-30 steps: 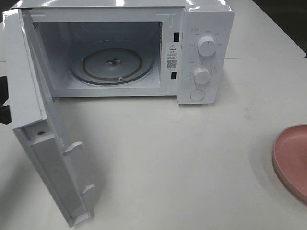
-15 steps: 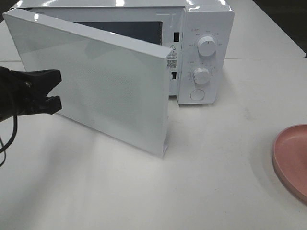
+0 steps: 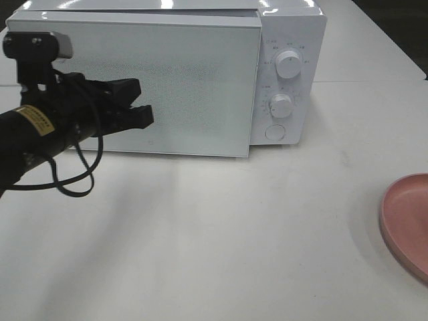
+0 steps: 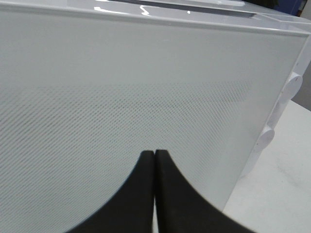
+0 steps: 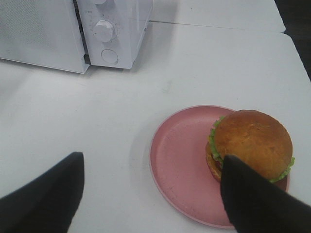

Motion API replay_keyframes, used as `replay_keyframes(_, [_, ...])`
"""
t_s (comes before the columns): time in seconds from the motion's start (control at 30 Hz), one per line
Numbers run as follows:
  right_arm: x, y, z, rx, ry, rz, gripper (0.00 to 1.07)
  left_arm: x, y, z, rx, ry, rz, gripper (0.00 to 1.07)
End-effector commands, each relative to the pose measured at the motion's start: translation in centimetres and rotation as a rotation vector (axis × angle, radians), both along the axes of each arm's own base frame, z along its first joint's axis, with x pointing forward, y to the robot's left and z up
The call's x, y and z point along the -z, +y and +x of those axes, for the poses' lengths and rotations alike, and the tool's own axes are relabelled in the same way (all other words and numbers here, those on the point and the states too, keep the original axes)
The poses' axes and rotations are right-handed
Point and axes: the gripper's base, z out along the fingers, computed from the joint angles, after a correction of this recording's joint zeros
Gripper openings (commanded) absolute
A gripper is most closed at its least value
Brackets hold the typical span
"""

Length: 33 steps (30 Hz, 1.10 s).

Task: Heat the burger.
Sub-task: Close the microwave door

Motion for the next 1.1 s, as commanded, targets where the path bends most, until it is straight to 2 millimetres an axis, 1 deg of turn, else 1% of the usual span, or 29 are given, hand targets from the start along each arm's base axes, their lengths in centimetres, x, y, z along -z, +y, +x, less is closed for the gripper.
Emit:
replay_keyframes(0.03, [0.1,0.0,-0.3,0.002,-0.034,0.005,0.75,-0.3,-1.9,0.9,0.007,0.0,0.01,0.0])
replay_keyframes(0.07, [0.1,0.0,-0.3,0.002,-0.034,0.005,0.75,-0.3,-1.9,0.9,0.007,0.0,0.01,0.0])
replay_keyframes(0.13, [0.1,0.0,-0.3,0.002,-0.034,0.005,0.75,-0.4,-3.7,2.0,0.015,-0.003,0.005,0.0])
replay_keyframes(0.17, [0.1,0.0,-0.3,0.002,-0.034,0.005,0.75,-0.4,-3.7,2.0,0.015,-0.003,0.005,0.0])
replay_keyframes(0.2, [0.1,0.0,-0.3,0.002,-0.034,0.005,0.75,-0.5,-4.1,2.2,0.017,0.0,0.002,0.0])
replay_keyframes(0.23, [0.1,0.0,-0.3,0.002,-0.034,0.005,0.75,-0.4,-4.9,2.7,0.017,0.013,-0.002,0.0])
replay_keyframes(0.27, [0.1,0.0,-0.3,0.002,-0.034,0.005,0.75,-0.4,-4.9,2.7,0.017,0.013,-0.002,0.0])
replay_keyframes(0.3, [0.1,0.0,-0.3,0.002,-0.034,0.005,0.75,-0.6,-5.6,3.4,0.014,0.016,-0.013,0.0])
replay_keyframes(0.33, [0.1,0.0,-0.3,0.002,-0.034,0.005,0.75,-0.6,-5.6,3.4,0.014,0.016,-0.013,0.0])
replay_keyframes(0.4, [0.1,0.0,-0.3,0.002,-0.034,0.005,0.75,-0.6,-6.5,4.3,-0.007,0.031,-0.023,0.0])
replay_keyframes(0.43, [0.1,0.0,-0.3,0.002,-0.034,0.005,0.75,-0.6,-6.5,4.3,-0.007,0.031,-0.023,0.0])
replay_keyframes(0.47, [0.1,0.0,-0.3,0.002,-0.034,0.005,0.75,-0.6,-6.9,5.0,-0.016,0.027,-0.015,0.0])
replay_keyframes(0.5, [0.1,0.0,-0.3,0.002,-0.034,0.005,0.75,-0.6,-6.9,5.0,-0.016,0.027,-0.015,0.0])
replay_keyframes(0.57, [0.1,0.0,-0.3,0.002,-0.034,0.005,0.75,-0.9,-7.5,5.7,-0.019,0.014,-0.027,0.0])
replay_keyframes(0.7, [0.1,0.0,-0.3,0.002,-0.034,0.005,0.75,-1.2,-8.0,6.4,-0.018,0.003,-0.037,0.0])
replay_keyframes(0.73, [0.1,0.0,-0.3,0.002,-0.034,0.005,0.75,-1.3,-8.4,6.8,-0.017,0.0,-0.032,0.0])
replay_keyframes(0.8, [0.1,0.0,-0.3,0.002,-0.034,0.005,0.75,-1.4,-8.6,7.0,-0.017,-0.001,-0.03,0.0])
replay_keyframes(0.83, [0.1,0.0,-0.3,0.002,-0.034,0.005,0.75,-1.4,-8.8,7.4,-0.025,-0.003,-0.025,0.0])
replay_keyframes(0.87, [0.1,0.0,-0.3,0.002,-0.034,0.005,0.75,-1.4,-8.8,7.4,-0.025,-0.003,-0.025,0.0])
replay_keyframes(0.93, [0.1,0.0,-0.3,0.002,-0.034,0.005,0.75,-1.7,-8.9,8.0,-0.06,-0.013,-0.028,0.0])
replay_keyframes(1.1, [0.1,0.0,-0.3,0.002,-0.034,0.005,0.75,-2.0,-8.7,8.4,-0.092,-0.03,-0.011,0.0])
